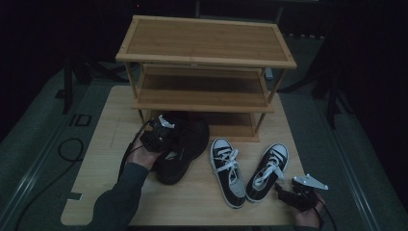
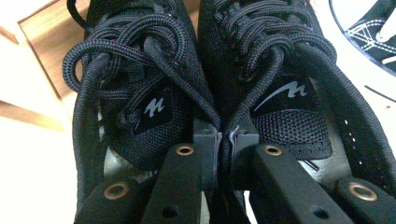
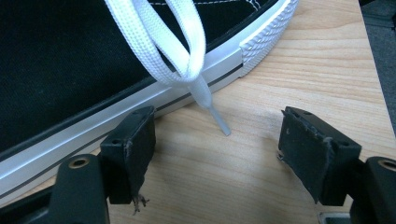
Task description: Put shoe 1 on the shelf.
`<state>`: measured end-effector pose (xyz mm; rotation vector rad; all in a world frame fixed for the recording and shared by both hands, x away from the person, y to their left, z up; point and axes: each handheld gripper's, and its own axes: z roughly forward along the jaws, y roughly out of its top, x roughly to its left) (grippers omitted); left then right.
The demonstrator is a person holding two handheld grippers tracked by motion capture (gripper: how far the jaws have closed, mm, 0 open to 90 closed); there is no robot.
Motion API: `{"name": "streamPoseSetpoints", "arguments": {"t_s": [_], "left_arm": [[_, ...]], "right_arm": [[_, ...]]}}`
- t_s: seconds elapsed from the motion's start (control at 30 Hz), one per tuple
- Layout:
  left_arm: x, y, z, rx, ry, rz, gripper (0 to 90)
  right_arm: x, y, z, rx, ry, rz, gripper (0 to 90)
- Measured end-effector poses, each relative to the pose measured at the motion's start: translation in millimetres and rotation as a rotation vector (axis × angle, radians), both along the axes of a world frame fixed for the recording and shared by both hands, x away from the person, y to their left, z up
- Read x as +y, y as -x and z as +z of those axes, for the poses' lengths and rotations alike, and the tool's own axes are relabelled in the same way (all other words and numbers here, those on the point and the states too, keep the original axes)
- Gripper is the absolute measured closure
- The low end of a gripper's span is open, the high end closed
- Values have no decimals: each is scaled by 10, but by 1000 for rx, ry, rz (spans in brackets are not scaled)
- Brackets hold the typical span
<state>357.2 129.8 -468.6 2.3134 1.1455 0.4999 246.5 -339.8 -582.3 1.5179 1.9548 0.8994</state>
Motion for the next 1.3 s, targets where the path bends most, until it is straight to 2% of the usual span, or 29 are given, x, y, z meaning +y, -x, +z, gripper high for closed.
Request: {"name": "streamPoseSetpoints", "arguments": {"t_s": [0.43, 0.6, 0.73, 1.03, 1.2, 1.3], "left_arm": [[-90, -176, -47, -25, 6, 9, 851], [-145, -231, -67, -40, -21, 26, 851], [-186, -266, -78, -51, -31, 43, 851], [-261, -361, -92, -41, -16, 92, 850], [-301, -404, -102, -44, -1, 137, 850], [-328, -419, -105, -48, -10, 162, 850]], "right_arm": [[0, 0, 0, 0, 0, 0, 269], [0, 0, 0, 0, 0, 0, 269], [0, 0, 0, 0, 0, 0, 269], [0, 0, 0, 0, 0, 0, 269], [0, 0, 0, 0, 0, 0, 269], [0, 0, 0, 0, 0, 0, 269]]}}
